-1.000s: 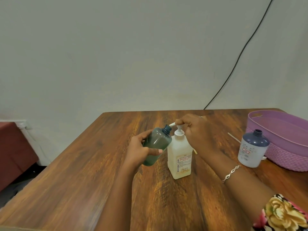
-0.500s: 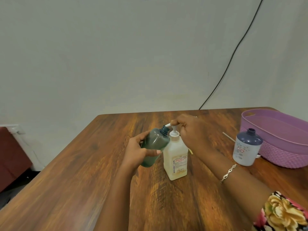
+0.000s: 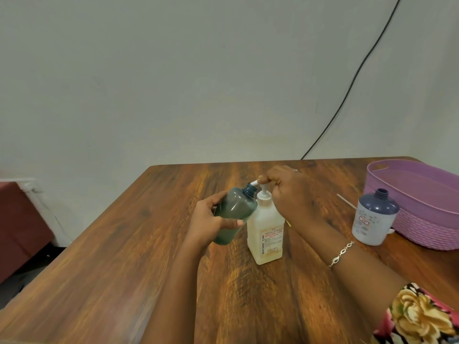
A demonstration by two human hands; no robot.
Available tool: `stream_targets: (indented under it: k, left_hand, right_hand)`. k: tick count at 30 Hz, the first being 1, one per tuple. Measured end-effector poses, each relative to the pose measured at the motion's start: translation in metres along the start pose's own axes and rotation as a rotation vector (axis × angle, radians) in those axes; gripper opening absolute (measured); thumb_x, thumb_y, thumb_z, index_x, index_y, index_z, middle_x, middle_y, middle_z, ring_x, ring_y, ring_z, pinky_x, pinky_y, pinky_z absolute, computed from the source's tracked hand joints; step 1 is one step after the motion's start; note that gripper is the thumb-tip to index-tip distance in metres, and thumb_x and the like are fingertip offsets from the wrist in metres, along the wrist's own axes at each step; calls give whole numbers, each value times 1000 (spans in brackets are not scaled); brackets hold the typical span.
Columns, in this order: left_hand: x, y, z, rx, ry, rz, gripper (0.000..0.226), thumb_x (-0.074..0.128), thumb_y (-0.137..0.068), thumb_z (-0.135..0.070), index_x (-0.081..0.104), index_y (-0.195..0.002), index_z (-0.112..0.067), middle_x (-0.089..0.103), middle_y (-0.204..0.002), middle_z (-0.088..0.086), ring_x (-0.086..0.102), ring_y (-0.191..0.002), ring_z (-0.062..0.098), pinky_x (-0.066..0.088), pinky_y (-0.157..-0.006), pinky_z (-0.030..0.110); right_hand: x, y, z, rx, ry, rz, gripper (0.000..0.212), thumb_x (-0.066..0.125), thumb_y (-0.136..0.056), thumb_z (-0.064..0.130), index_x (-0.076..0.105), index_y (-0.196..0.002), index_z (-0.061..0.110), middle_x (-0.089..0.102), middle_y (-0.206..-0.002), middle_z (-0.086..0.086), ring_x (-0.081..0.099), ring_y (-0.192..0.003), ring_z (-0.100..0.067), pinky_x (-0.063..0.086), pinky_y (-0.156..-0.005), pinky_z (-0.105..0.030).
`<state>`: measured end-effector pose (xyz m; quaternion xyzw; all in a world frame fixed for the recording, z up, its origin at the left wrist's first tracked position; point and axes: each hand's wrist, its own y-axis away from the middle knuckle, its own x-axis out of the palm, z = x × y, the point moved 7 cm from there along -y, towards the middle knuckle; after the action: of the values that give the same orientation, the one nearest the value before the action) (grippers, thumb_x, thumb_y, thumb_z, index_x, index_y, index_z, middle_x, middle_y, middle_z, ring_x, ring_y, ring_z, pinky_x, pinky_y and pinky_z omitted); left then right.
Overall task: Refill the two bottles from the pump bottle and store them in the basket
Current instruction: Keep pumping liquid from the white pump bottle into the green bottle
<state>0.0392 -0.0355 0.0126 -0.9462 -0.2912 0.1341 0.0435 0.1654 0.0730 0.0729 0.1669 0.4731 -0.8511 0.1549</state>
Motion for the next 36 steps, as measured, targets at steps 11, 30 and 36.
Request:
stream_targets:
  k: [11,30,36]
  left_hand:
    - [-2,-1,7,-12,3,-27,62,78,-61,3,57,-108,-31,59,-105,-10,54,-100,14,45,-85,34]
    - [4,-2,-4,-26,-19,-20,66,79,-61,0,58,-119,-22,59,-108,-6,54,-101,16,46,-87,37]
    - [4,2,-4,-31,10,-32,64,78,-61,3,60,-117,-22,61,-104,-8,56,-95,13,46,-75,28]
  right_hand:
    - [9,12,-1,-53,76,-24,31,40,-75,13,68,-68,5,65,-68,-4,55,-67,-19,34,-59,-17]
    - [-7,9,7,-50,-7,17,41,38,-75,20,73,-85,1,71,-85,-9,62,-79,-18,47,-75,-30]
    - [-4,14,7,-73,142,74,25,61,-78,-7,68,-98,4,67,-97,-6,61,-86,-21,41,-77,-28]
